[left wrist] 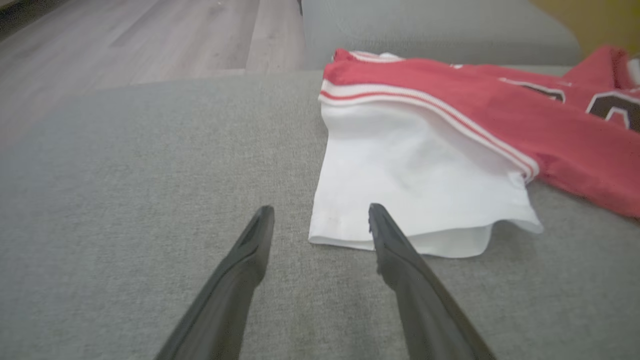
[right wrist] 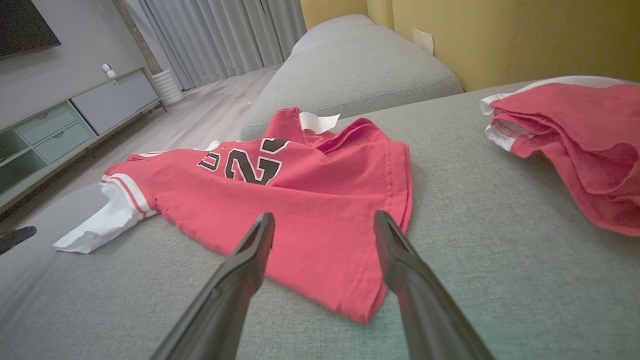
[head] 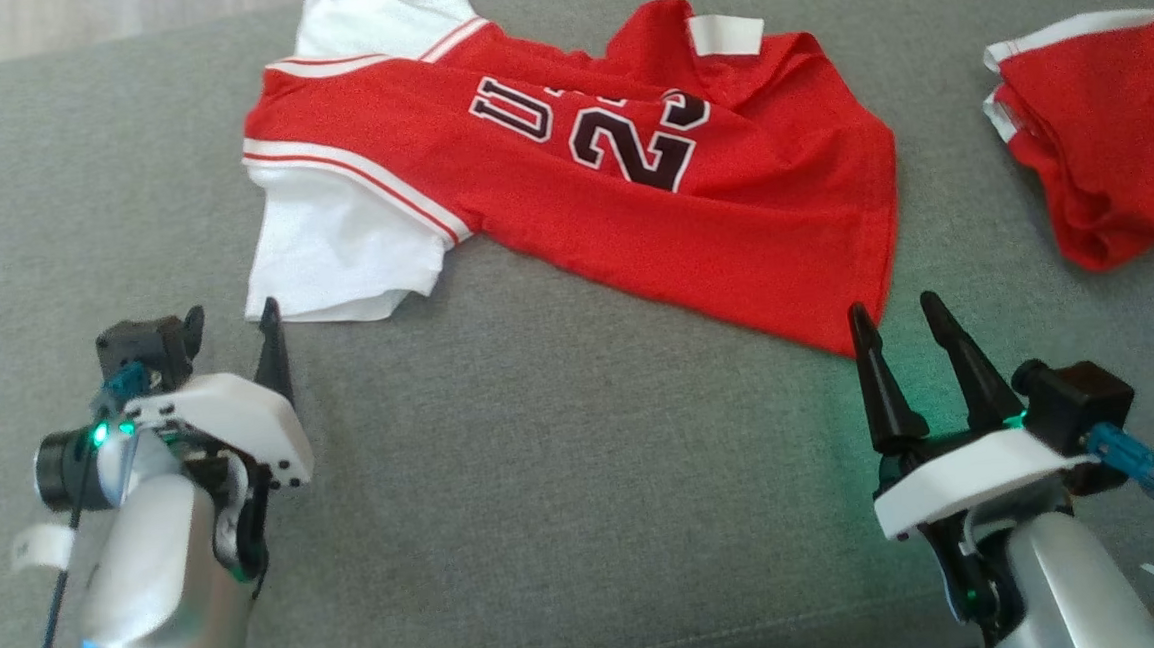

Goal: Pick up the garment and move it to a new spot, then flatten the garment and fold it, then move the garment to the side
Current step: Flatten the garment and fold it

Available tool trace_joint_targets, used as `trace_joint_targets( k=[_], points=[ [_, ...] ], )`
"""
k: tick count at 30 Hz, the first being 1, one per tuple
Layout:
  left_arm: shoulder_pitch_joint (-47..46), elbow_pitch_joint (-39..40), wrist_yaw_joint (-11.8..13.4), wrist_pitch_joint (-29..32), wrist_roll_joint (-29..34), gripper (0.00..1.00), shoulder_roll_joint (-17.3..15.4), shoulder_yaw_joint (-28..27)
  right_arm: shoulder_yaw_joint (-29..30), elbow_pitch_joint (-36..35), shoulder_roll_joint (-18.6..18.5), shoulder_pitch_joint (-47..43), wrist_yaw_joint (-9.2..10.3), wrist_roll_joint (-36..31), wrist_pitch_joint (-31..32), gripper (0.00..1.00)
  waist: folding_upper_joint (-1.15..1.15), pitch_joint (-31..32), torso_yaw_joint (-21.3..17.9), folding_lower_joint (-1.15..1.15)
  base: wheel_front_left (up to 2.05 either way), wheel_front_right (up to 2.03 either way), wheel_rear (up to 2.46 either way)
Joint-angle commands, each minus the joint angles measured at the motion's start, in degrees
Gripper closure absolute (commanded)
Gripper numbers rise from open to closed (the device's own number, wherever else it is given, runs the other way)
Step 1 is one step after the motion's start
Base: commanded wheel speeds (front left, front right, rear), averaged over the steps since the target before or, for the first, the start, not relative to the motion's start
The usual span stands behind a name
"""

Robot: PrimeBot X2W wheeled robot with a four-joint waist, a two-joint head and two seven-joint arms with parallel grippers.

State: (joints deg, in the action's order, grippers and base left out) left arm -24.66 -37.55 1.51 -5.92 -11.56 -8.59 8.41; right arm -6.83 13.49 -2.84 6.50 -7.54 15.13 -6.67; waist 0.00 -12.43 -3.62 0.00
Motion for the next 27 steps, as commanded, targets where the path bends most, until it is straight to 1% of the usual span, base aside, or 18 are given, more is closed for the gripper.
trace_joint_targets(
  k=[1,4,9,14,18,19,20,21,24,27],
  points=[
    [-2.50,0.59,0.03,0.07,0.43,0.00,-2.24,-1.70,-1.26,-2.11,-0.04,2.03,0.05,-0.34,-0.16,0.00,0.00,-0.85,-0.84,0.00,0.00,0.00,0.00],
    [-4.63,-3.15,0.36,0.26,0.83,0.00,-2.95,-1.49,-1.26,-2.11,-0.04,2.43,0.05,-0.36,-0.27,0.00,0.00,-1.51,-1.64,0.00,0.00,0.00,0.00],
    [-7.18,-8.87,0.01,0.50,0.57,0.00,-3.29,-1.17,-0.93,-2.09,-0.04,2.80,0.05,-0.40,-0.45,0.00,0.00,-2.21,-2.32,0.00,0.00,0.00,0.00],
    [-8.91,-12.67,0.00,0.55,0.60,0.00,-3.25,-0.53,-0.96,-2.06,-0.04,2.94,0.05,-0.48,-0.45,0.00,0.00,-2.65,-2.73,0.00,0.00,0.00,0.00],
    [-9.95,-15.23,-1.19,1.25,0.30,0.00,-3.08,0.19,-0.92,-1.88,-0.04,2.99,0.05,-0.48,-0.52,0.00,0.00,-2.70,-2.81,0.00,0.00,0.00,0.00],
    [-10.12,-15.75,-1.55,1.39,0.22,0.53,-2.94,0.41,-0.85,-1.76,-0.04,2.99,0.05,-0.49,-0.53,0.00,0.00,-2.64,-2.76,0.00,0.00,0.00,0.00],
    [-10.23,-16.20,-1.87,1.46,0.15,0.97,-2.79,0.63,-0.81,-1.62,-0.04,2.99,0.05,-0.51,-0.53,0.00,0.00,-2.55,-2.71,0.00,0.00,0.00,0.00],
    [-10.32,-16.58,-2.16,1.47,0.10,1.00,-2.65,0.85,-0.74,-1.47,-0.04,3.00,0.05,-0.54,-0.52,0.00,0.00,-2.43,-2.62,0.00,0.00,0.00,0.00],
    [-10.46,-17.19,-2.81,0.40,-0.18,1.00,-2.17,1.25,-0.44,-0.95,-0.04,2.98,0.05,-0.55,-0.53,0.00,0.00,-1.72,-2.19,0.00,0.00,0.00,0.00],
    [-10.31,-16.49,-2.92,-2.77,-0.83,1.00,-1.60,1.01,-0.21,-0.17,-0.04,2.87,0.05,-0.51,-0.47,0.00,0.00,-0.70,-1.66,0.00,0.00,0.00,0.00]
  ],
)
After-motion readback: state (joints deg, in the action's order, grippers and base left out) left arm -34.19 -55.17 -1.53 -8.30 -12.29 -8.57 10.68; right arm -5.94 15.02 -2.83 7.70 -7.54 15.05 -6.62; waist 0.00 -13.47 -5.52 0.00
